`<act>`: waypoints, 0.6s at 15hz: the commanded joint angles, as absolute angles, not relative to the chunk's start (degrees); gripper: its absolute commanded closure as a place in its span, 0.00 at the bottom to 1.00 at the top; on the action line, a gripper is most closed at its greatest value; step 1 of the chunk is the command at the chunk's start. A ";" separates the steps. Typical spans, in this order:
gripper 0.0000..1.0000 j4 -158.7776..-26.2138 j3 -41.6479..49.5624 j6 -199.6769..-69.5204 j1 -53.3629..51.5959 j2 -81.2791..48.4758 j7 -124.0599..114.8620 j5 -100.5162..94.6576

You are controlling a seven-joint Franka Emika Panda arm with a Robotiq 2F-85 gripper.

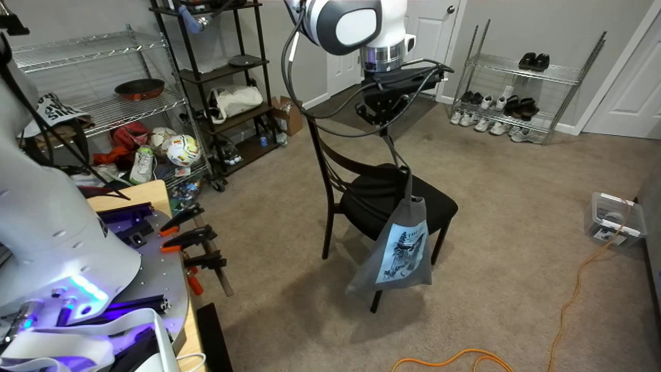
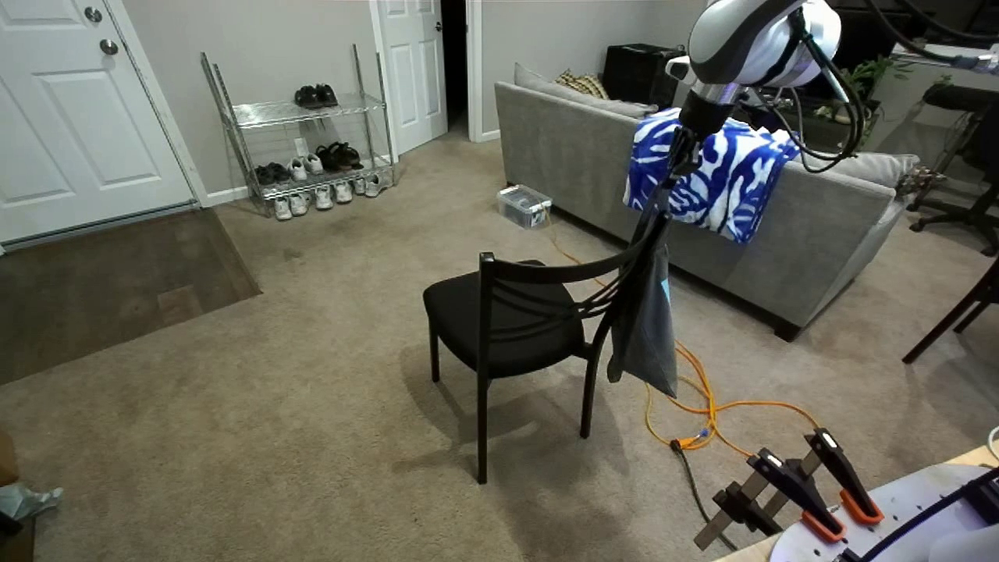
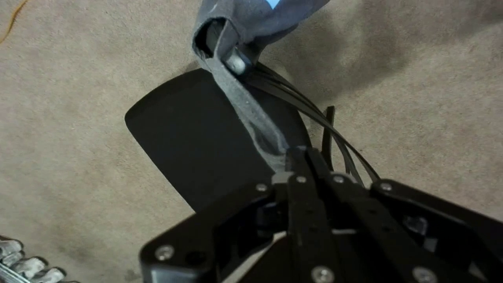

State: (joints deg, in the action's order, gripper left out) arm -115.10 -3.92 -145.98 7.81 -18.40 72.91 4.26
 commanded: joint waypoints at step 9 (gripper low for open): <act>0.99 -129.30 -5.72 -159.16 8.57 -8.15 82.29 6.97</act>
